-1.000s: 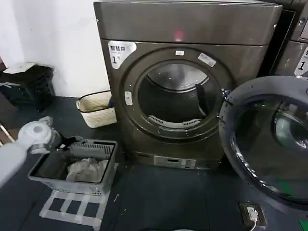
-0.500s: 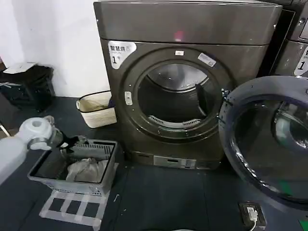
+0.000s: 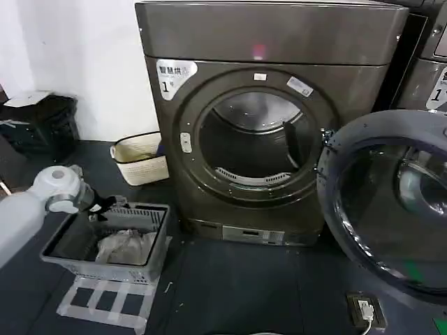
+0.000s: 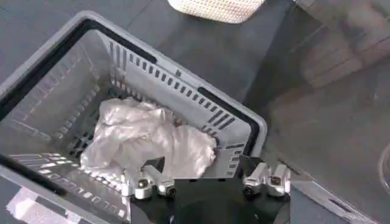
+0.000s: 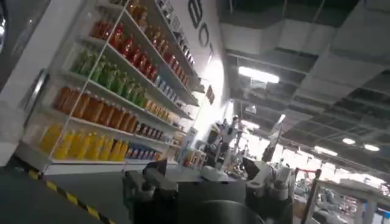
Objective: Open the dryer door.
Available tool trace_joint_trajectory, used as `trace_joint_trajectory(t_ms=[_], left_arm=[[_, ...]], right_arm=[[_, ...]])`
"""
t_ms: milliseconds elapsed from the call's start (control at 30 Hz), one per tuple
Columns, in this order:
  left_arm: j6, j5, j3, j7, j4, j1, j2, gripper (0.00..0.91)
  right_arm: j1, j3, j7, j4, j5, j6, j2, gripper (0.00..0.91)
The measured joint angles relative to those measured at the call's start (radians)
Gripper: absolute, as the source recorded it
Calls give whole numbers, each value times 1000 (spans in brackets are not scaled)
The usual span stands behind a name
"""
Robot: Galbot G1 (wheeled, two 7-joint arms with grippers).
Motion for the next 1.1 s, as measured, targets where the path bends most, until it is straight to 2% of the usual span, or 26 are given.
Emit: trace_joint_trajectory(t_ms=[467, 667, 1100], left_arm=[[0, 41, 1, -12, 41, -2, 1, 907], [0, 103, 25, 15, 51, -2, 9, 907], [0, 107, 29, 25, 69, 0, 7, 907]], right_arm=[[0, 3, -5, -8, 0, 15, -3, 907], [5, 3, -7, -8, -16, 19, -6, 907], [5, -2, -10, -12, -22, 22, -10, 907]])
